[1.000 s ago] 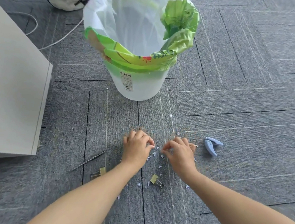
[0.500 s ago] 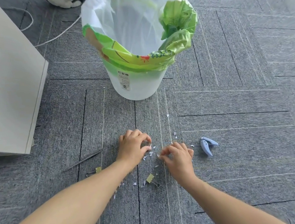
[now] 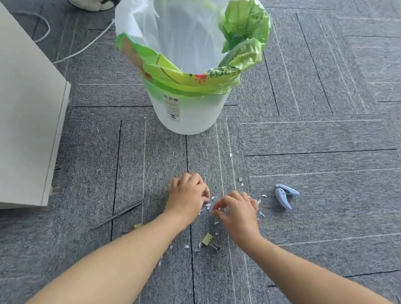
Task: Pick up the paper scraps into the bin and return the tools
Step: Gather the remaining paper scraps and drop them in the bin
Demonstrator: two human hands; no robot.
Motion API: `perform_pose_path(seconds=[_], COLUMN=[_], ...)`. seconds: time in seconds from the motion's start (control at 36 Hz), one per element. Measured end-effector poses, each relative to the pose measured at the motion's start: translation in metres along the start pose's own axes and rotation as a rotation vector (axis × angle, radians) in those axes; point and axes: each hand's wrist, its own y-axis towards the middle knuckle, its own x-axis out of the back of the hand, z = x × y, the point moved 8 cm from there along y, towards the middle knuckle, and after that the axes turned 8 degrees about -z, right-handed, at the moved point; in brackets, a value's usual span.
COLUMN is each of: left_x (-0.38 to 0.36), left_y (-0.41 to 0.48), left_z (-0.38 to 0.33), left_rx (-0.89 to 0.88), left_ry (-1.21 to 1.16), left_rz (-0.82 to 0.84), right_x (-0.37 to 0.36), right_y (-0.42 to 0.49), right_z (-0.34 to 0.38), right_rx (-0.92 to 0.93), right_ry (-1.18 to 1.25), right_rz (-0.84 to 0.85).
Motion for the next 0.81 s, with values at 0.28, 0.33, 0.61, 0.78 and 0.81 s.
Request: perform_pose_path(seconds=[0.28,0.33,0.61,0.78,0.81], left_x=[0.012,0.008,0.001,-0.002,-0.003], left_y=[-0.039,-0.049,-0.054,-0.049,-0.049], left_z=[0.028,0.034,0.026,0.016,0.016], left_rx=[0.134,0.16,0.162,0.13,0.132], left_ry=[-0.126,-0.144,-0.161,-0.135,-0.129], left_rz=[-0.082,-0.06,-0.021,-0.01,-0.008], right_x=[-0.006,-0.004,-0.009,-0.008,-0.008], right_y=[0.004,0.006,0.008,0.009,0.009], right_z=[0.013,0.014,0.013,0.013,0.012], right_rx=[0.032,0.023,0.029,0.034,0.033], right_ry=[-0.061,-0.034,-0.092,-0.079,-0.081], right_rz=[-0.001,-0.019,0.028,0.005,0.006])
